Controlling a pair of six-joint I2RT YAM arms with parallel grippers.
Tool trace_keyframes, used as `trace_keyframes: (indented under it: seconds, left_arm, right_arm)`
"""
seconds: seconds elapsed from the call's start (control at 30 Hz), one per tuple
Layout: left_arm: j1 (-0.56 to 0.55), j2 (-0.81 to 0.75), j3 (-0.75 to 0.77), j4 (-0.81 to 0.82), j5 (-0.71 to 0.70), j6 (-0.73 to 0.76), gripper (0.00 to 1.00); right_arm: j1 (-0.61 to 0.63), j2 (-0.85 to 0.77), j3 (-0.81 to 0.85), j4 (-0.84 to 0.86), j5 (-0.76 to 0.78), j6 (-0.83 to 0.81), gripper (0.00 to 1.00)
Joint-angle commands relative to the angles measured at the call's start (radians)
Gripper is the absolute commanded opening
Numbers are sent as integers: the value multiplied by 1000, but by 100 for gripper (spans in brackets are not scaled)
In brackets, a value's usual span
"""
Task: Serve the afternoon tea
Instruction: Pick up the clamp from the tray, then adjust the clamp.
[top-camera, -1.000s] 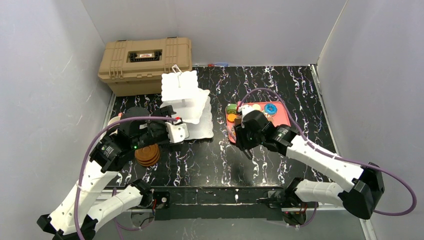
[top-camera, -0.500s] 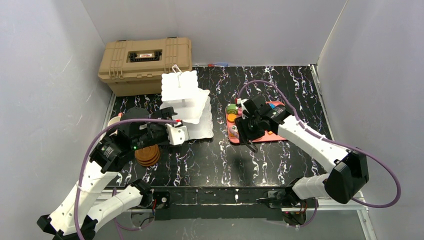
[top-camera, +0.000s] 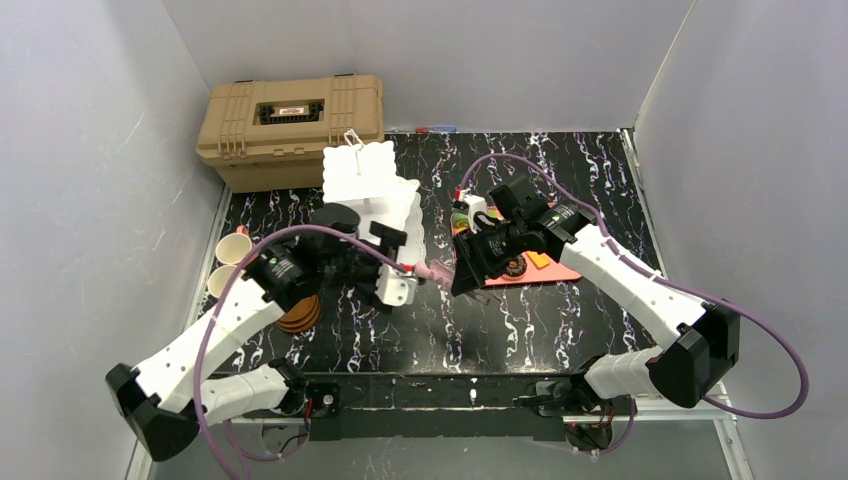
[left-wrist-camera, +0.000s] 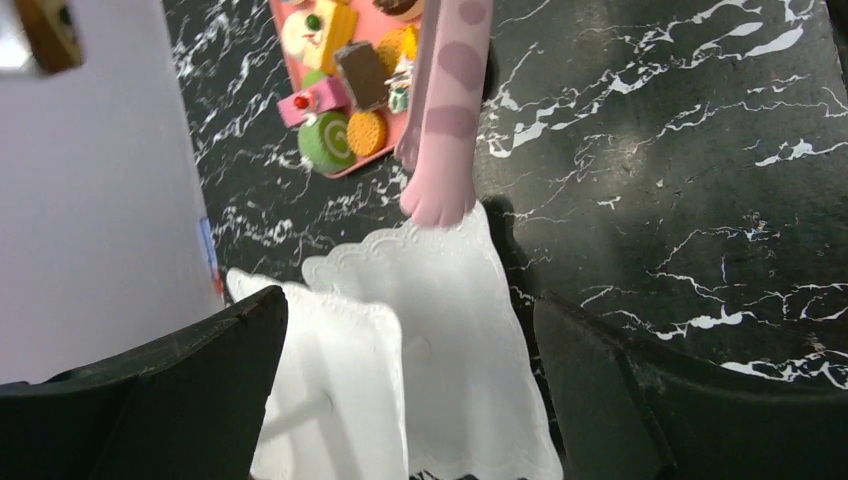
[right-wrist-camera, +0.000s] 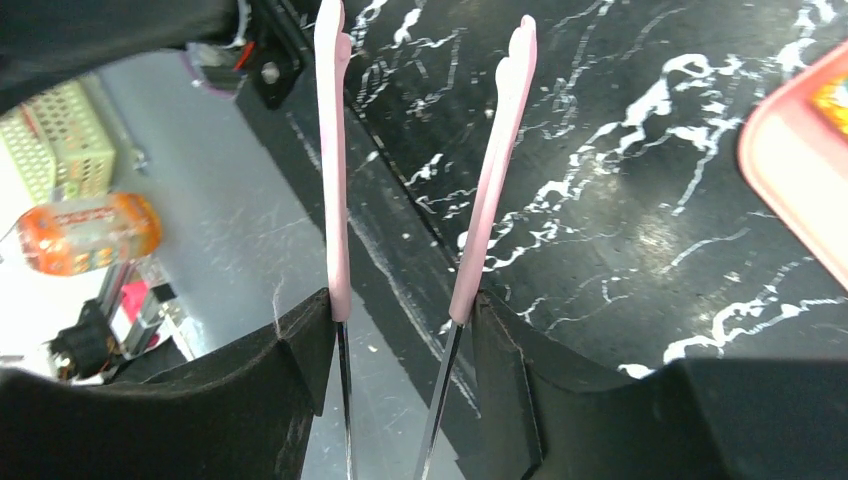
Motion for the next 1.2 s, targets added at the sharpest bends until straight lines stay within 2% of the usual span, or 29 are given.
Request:
trace_keyframes:
  seconds: [0.0, 0.13, 0.33, 0.47, 0.6, 0.7, 0.77, 0.97, 1.17]
  left_arm:
    - [-64, 61, 30, 27, -1, 113, 91]
    - [-112, 90, 16, 63, -25, 106, 87]
    - [-137, 107, 23, 76, -32, 24, 68]
    - [-143, 109, 26, 76, -32, -21, 52]
    - [-146, 114, 32, 76, -36, -68, 28]
    - [-154, 111, 31, 90, -51, -116, 25]
    - [-160, 112, 27, 115, -74, -170, 23]
    - [-162, 89, 4, 260, -228, -442, 0]
    - [-161, 10, -20, 360, -340, -588, 0]
  right_arm:
    - [-1, -29, 52, 35, -172, -24, 59]
    - [-1, -25, 59, 48, -200, -21, 59]
    - [-1, -26, 55, 78, -226, -8, 59]
    - [-1, -19, 58, 93, -230, 1, 60]
    - [-1, -10, 54, 119, -238, 20, 61]
    - [-1, -12, 45, 158, -238, 52, 62]
    - [-1, -17, 38, 190, -237, 72, 67]
    - [-12, -61, 34, 280, -122, 159, 98]
    - [-177, -162, 48, 356, 50, 302, 98]
